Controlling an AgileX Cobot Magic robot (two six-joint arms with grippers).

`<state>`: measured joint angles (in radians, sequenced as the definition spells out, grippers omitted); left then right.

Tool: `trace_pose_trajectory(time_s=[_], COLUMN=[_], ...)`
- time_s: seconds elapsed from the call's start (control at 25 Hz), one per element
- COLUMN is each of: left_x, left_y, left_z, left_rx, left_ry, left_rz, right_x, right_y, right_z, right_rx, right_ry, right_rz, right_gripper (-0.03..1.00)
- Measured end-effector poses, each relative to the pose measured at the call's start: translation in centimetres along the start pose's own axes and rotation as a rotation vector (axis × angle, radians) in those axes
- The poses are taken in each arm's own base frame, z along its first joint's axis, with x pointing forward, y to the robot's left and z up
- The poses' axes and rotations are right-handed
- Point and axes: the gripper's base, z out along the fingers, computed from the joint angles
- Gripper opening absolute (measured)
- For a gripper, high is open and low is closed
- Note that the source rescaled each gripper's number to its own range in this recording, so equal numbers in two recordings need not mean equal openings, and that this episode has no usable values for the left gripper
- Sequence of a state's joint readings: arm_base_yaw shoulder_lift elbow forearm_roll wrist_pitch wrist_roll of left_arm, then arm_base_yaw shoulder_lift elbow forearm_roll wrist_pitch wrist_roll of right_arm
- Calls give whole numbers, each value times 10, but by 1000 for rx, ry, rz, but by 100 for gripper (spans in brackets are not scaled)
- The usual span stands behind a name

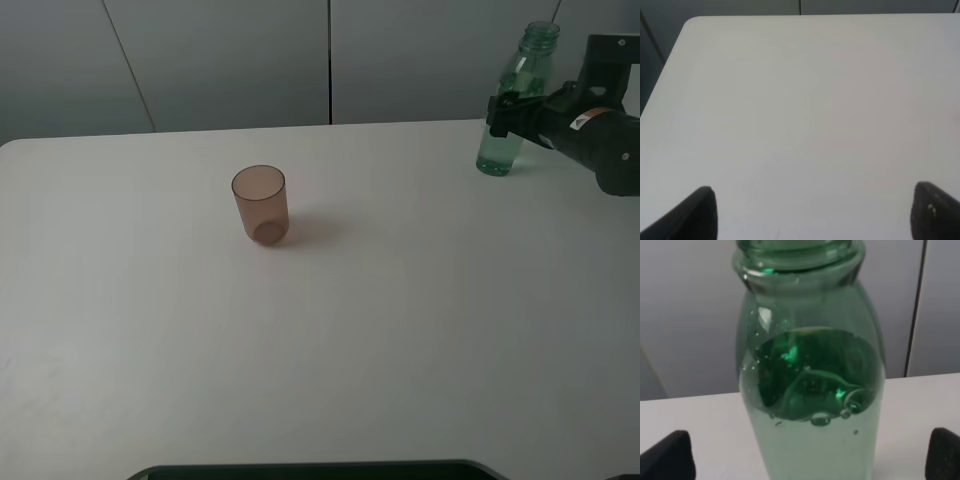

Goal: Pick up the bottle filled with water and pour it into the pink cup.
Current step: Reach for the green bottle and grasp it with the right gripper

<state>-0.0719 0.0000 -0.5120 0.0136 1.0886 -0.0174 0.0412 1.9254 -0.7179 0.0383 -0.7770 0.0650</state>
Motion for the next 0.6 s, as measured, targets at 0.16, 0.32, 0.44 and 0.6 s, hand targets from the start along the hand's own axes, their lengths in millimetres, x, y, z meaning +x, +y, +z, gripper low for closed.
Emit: trace_pose_trajectory(time_s=[0.16,0.32,0.44,0.6], left_x=[0,0,0,0], left_y=[0,0,0,0], left_z=[0,0,0,0], left_rx=[0,0,0,0], left_ry=[0,-2,-2,-2], left_rz=[0,0,0,0], right_x=[2,2,1,-3], right_y=[0,1,1,2], right_z=[13,26,37,51], right_rx=[-3,-5,-8,-11], right_ry=[-2,-8,-20,-40], right_rz=[3,1,0,-1], right_gripper=[100,100,100,100])
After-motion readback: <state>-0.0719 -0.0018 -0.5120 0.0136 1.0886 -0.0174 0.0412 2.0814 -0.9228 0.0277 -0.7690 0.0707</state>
